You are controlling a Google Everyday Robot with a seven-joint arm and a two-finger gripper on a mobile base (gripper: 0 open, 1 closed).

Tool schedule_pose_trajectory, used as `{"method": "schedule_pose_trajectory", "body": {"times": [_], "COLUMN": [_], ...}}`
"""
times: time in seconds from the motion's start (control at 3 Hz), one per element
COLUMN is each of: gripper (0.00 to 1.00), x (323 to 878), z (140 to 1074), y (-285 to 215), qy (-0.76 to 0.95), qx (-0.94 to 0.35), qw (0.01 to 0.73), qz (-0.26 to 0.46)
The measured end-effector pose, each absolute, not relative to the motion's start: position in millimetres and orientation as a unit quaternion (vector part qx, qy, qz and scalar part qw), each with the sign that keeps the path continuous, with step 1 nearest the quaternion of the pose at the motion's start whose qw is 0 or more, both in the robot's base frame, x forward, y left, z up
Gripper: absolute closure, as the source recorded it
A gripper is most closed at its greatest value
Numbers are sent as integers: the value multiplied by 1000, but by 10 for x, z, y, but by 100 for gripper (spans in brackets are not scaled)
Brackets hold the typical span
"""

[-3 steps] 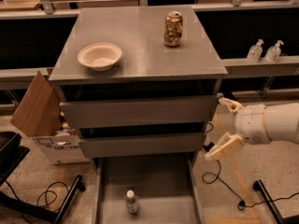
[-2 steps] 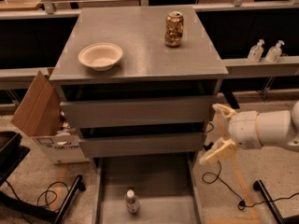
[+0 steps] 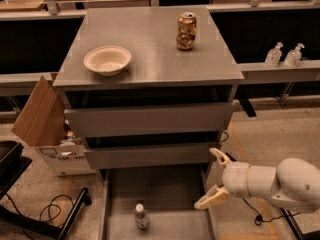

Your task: Pick blue plastic bottle from bottom drawer and place on counter

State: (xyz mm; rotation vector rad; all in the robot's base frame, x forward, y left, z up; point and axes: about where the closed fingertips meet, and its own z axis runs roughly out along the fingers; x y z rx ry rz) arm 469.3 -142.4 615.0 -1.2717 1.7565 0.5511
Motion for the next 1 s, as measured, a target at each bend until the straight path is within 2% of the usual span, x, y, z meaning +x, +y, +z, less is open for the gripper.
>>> {"method": "schedule_pose_trajectory", "body": {"times": [0.33,0.67,1.0], "gripper": [0,0,0], "x": [4650,4657,4657], "z": [5387,4512,4512], "y": [-1332,-1108,-1108], "qy": [704,701,701], "qx": [-506,-499,-499], "qw": [446,438,438], "qz": [223,258,258]}}
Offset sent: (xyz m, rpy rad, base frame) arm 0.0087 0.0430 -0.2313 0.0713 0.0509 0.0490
